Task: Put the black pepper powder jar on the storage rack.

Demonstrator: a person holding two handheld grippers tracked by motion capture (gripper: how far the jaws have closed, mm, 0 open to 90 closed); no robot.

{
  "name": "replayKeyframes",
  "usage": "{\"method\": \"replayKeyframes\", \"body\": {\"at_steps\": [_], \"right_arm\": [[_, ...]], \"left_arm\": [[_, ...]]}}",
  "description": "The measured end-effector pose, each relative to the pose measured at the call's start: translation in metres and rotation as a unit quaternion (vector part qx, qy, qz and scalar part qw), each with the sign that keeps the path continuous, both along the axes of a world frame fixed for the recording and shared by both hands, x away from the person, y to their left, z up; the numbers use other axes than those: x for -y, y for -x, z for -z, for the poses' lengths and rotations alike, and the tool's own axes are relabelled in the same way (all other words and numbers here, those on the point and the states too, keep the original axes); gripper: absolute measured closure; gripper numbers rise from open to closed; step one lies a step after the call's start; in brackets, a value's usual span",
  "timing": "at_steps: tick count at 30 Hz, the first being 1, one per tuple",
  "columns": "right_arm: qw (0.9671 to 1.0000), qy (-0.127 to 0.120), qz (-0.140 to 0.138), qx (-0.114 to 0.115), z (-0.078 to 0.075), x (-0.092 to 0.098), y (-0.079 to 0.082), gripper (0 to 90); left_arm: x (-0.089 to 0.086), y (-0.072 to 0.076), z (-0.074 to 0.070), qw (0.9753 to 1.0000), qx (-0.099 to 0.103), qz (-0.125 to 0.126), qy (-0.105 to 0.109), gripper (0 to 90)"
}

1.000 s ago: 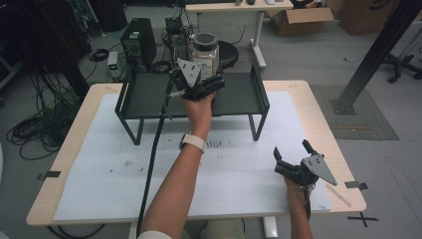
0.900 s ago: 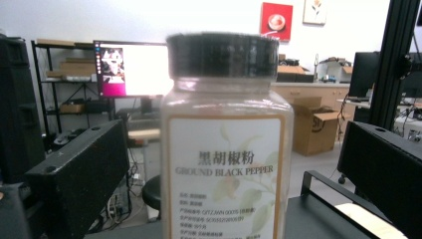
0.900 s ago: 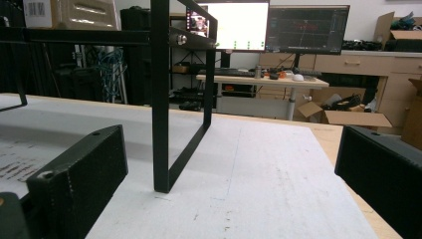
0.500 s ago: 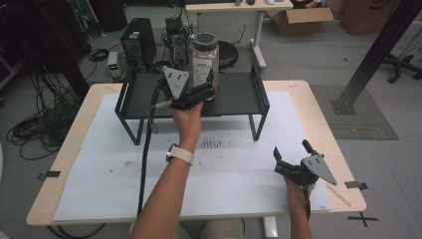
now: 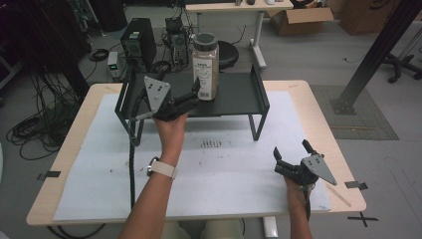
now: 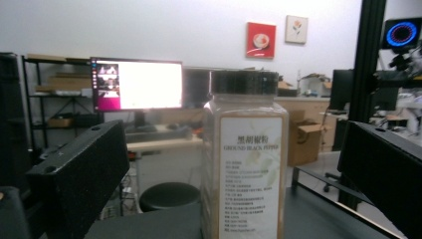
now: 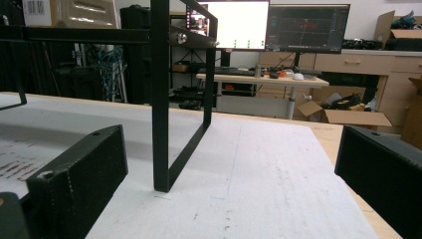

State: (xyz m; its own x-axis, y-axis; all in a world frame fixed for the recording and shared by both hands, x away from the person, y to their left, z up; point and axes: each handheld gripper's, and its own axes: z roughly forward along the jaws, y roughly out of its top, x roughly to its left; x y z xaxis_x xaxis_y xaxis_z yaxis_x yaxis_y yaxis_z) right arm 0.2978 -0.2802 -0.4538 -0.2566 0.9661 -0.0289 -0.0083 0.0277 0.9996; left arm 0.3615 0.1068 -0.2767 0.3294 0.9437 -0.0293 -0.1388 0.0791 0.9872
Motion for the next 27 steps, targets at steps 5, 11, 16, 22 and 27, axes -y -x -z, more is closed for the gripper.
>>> {"method": "replayKeyframes", "body": {"at_steps": [5, 11, 16, 22, 27], "right_arm": [[1.0, -0.001, 0.0, 0.001, 0.0, 0.0, 0.0, 0.0], [1.0, -0.002, -0.001, 0.001, 0.0, 0.0, 0.0, 0.0], [1.0, -0.001, -0.001, 0.0, 0.0, 0.0, 0.0, 0.0], [1.0, 0.001, 0.0, 0.001, 0.0, 0.0, 0.0, 0.0], [1.0, 0.003, 0.0, 0.001, 0.0, 0.0, 0.0, 0.0]], "left_arm": [[-0.014, 0.01, 0.003, 0.9999, 0.005, -0.008, -0.008, 0.3], [-0.027, 0.024, 0.013, 0.9997, 0.013, -0.016, -0.015, 0.3], [-0.041, 0.034, 0.023, 0.9993, 0.016, -0.021, -0.027, 0.2], [-0.063, 0.045, 0.035, 0.9993, 0.016, -0.024, -0.023, 0.3], [-0.08, 0.052, 0.045, 0.9989, 0.017, -0.023, -0.036, 0.2]]}}
